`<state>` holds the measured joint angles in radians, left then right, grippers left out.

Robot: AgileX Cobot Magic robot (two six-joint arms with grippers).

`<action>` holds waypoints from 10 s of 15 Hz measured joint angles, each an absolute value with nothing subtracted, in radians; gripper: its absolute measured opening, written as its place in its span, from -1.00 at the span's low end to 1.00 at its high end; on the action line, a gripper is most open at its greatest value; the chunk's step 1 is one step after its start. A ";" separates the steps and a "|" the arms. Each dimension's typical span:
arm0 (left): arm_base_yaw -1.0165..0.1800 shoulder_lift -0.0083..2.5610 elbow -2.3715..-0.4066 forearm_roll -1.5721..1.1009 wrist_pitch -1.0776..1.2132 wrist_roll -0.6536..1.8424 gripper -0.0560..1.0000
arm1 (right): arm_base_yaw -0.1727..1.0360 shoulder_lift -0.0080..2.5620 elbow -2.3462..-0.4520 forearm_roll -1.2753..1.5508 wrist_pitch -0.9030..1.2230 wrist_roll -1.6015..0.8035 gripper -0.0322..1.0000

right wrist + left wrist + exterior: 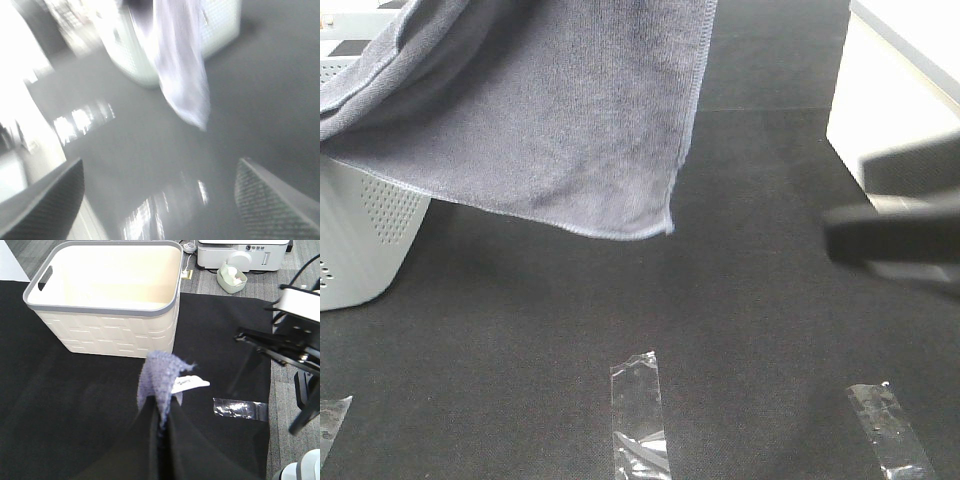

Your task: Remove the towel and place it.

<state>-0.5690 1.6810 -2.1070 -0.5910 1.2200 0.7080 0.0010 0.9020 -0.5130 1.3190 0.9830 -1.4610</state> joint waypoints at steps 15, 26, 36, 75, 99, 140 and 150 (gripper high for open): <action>-0.569 1.681 -2.107 -0.595 1.220 0.715 -0.89 | 0.173 1.648 -0.591 1.733 1.029 -2.212 0.48; -0.569 1.681 -2.107 -0.601 1.194 0.716 -0.89 | 0.188 1.750 -0.682 1.739 1.122 -2.205 0.37; -0.569 1.681 -2.107 -0.608 1.176 0.716 -0.89 | 0.278 1.751 -0.739 1.738 1.075 -2.184 -0.15; -0.270 2.118 -2.106 0.133 0.120 0.060 -0.89 | 0.293 1.872 -1.852 -0.171 0.308 -0.012 -0.94; -0.307 2.203 -2.275 -0.048 0.937 0.149 -0.89 | 0.291 2.031 -2.119 -0.069 1.003 -0.060 -0.94; -1.124 1.557 -1.020 -0.100 1.209 -0.689 0.43 | 0.282 0.922 -0.613 0.377 1.220 -0.041 0.52; -0.849 1.557 -1.193 0.180 1.024 -0.561 0.44 | 0.282 1.176 -0.927 0.273 1.108 -0.050 0.16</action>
